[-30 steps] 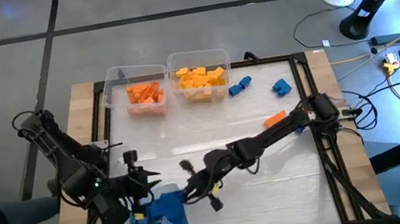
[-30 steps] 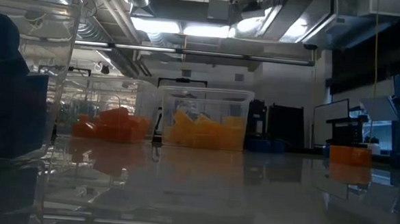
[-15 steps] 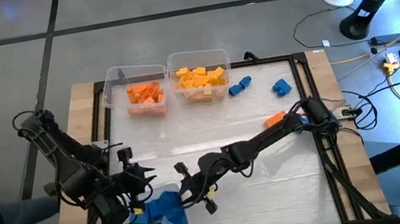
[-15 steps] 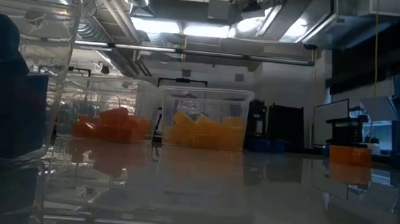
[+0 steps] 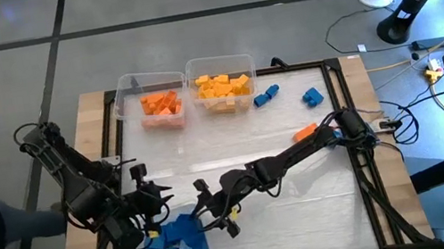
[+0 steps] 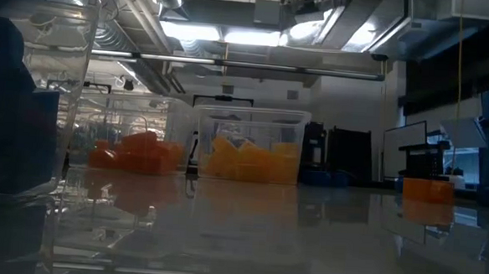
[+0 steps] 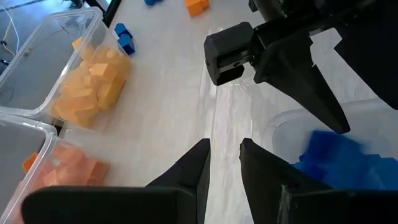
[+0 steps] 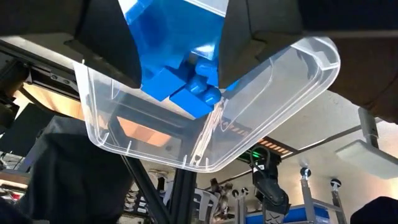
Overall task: Sort blocks
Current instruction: Put the orange game piece into the top left transparent bin
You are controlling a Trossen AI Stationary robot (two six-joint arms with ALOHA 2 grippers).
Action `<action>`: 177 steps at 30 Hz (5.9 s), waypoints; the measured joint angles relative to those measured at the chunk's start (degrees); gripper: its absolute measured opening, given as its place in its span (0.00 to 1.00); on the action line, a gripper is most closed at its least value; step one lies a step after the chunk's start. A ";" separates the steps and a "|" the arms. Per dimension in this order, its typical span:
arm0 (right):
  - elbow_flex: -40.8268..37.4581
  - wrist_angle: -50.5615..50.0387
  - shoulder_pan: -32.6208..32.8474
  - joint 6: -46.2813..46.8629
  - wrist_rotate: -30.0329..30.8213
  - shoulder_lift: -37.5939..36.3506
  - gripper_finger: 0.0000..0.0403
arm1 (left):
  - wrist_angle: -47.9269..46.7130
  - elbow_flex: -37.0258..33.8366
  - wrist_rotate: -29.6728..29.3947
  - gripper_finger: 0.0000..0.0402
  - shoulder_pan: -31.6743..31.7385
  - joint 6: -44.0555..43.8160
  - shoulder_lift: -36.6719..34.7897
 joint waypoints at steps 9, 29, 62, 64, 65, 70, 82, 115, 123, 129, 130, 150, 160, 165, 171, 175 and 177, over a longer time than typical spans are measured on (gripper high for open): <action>-0.01 -2.79 -0.42 -2.86 -3.48 -0.40 0.54 | 0.00 0.00 0.02 0.19 0.00 -0.02 0.02; 0.00 -74.32 -6.00 -16.13 19.47 -22.29 0.54 | 2.58 -1.82 0.02 0.19 0.17 -4.12 0.07; -34.78 -86.84 -21.38 38.22 12.90 -36.55 0.54 | 15.51 -11.13 -0.85 0.19 3.14 3.45 0.20; -35.40 -83.84 -21.35 38.21 12.87 -36.48 0.54 | 15.43 -11.13 -0.85 0.19 3.15 3.45 0.20; -35.77 -82.71 -21.35 38.21 12.86 -36.50 0.54 | 15.42 -11.13 -0.83 0.19 3.15 3.49 0.20; -37.39 -81.68 -21.35 40.29 12.88 -36.48 0.54 | 15.43 -11.13 -0.81 0.19 3.13 4.97 0.20; -43.52 -74.97 -21.33 48.80 12.90 -36.48 0.54 | 15.40 -11.13 -0.79 0.19 3.13 9.07 0.20; -44.21 -76.18 -20.21 43.58 11.47 -36.46 0.54 | 15.39 -11.10 -0.77 0.19 3.13 8.98 0.21; -38.52 -79.85 -18.17 25.69 21.17 -36.46 0.54 | 15.39 -11.10 -0.77 0.19 3.13 9.00 0.21; -37.68 -80.88 -20.11 14.71 29.24 -36.46 0.54 | 15.39 -11.10 -0.77 0.19 3.13 8.98 0.21; -37.70 -80.94 -20.75 12.53 28.45 -36.46 0.54 | 15.39 -11.10 -0.77 0.19 3.13 8.98 0.22; -37.68 -76.66 -23.21 40.42 20.09 -36.46 0.54 | 15.37 -11.10 -0.77 0.19 3.13 8.98 0.22; -37.70 -78.14 -23.19 53.74 18.66 -36.46 0.54 | 15.37 -11.08 -0.77 0.19 3.13 8.98 0.22; -37.70 -77.98 -23.15 59.53 17.43 -36.46 0.54 | 15.37 -11.09 -0.77 0.19 3.11 9.00 0.21; -37.70 -78.05 -23.15 64.62 15.24 -36.46 0.54 | 15.30 -11.08 -0.77 0.19 3.13 9.57 0.22; -37.70 -78.07 -23.15 68.31 14.95 -36.46 0.54 | 15.30 -11.10 -0.78 0.19 3.11 11.06 0.22; -37.70 -78.09 -23.15 69.95 14.85 -36.46 0.54 | 15.30 -11.08 -0.77 0.19 3.13 11.71 0.22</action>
